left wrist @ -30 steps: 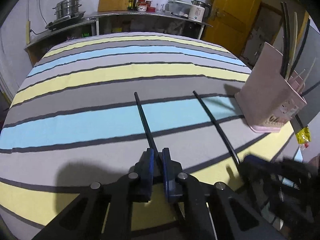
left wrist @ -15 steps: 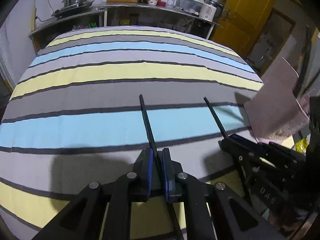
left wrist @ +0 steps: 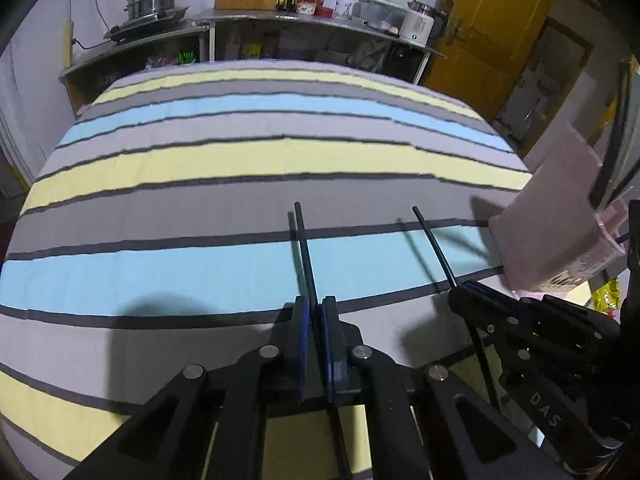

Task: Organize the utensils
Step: 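Lift both black chopsticks and carry them over the pink holder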

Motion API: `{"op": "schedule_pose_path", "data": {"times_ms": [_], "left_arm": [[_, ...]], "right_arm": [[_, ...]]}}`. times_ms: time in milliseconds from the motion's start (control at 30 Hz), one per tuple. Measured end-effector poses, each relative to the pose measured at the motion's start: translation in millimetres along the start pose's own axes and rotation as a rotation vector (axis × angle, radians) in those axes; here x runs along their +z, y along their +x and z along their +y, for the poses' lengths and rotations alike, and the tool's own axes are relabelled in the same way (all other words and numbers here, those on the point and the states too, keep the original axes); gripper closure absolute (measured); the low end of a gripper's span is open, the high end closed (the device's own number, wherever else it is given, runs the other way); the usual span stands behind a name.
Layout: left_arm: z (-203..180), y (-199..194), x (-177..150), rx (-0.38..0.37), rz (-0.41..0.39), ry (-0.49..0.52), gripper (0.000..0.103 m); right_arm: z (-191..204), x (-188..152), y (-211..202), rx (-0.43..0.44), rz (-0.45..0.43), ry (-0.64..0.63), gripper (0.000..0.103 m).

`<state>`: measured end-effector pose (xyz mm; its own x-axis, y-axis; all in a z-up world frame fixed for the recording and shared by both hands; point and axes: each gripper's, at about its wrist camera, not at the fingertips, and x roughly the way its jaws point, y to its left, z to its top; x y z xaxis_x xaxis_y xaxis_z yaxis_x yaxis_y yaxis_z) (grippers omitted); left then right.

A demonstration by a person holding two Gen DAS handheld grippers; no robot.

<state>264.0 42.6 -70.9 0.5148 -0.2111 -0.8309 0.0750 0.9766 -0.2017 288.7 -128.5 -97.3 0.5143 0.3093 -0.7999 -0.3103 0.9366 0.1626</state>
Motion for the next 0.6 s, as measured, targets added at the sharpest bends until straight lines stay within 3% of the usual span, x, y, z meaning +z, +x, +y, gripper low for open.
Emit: {"op": "schedule_pose_path", "data": {"times_ms": [600], "left_arm": [[-25, -125, 8, -0.113, -0.202, 0.058, 0.098]], "right_arm": [[9, 7, -108, 0.069, -0.203, -0.005, 0.098]]}}
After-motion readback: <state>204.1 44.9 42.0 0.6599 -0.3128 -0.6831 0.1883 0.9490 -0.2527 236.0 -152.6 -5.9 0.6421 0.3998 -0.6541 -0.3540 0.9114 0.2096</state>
